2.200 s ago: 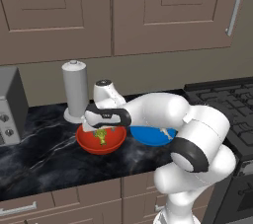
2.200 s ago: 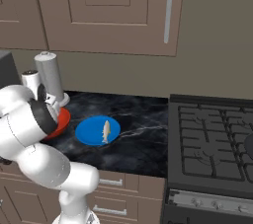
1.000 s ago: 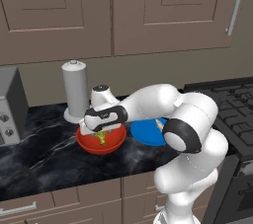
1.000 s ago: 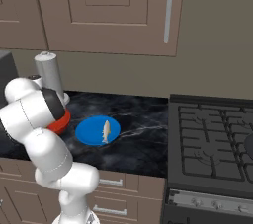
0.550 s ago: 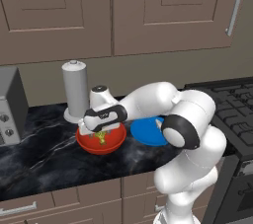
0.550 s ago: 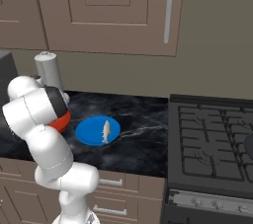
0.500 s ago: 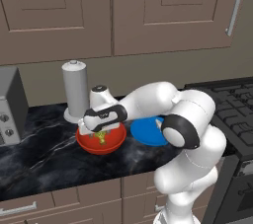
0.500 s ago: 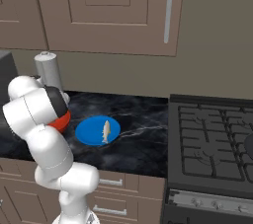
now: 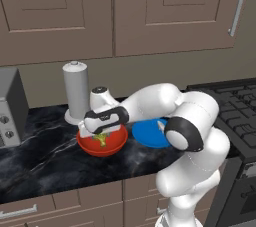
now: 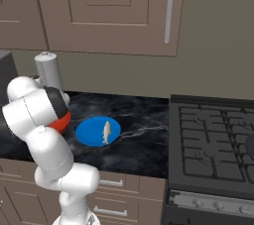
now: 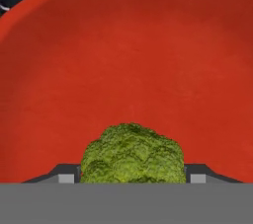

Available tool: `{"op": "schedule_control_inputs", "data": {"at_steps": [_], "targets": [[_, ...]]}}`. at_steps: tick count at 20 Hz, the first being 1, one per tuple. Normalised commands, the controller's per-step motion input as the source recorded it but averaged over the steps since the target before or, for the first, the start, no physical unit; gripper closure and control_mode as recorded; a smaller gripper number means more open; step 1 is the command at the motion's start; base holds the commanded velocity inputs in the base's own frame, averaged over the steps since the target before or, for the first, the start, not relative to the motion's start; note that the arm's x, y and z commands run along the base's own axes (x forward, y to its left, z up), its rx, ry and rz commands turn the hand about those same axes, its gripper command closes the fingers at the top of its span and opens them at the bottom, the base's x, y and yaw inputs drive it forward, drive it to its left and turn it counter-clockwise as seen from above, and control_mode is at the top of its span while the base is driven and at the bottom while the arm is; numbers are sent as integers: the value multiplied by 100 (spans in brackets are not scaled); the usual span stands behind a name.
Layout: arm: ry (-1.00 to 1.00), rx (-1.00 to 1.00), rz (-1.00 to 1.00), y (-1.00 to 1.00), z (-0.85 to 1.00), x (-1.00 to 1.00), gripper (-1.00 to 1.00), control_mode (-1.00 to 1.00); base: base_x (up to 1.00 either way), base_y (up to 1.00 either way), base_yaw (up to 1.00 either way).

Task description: Place the fish on the plate and place the broccoli on the same plate.

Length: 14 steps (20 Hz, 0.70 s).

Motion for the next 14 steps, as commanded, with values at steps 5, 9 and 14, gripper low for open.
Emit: {"op": "schedule_control_inputs", "data": {"at_steps": [5,9,14], "targets": [[-5,0,0,-5,10,-17,100,-100,0,0,0],[-5,3,0,-13,39,-10,100,-100,0,0,0],[0,8,0,-20,50,-7,100,-100,0,0,0]]}}
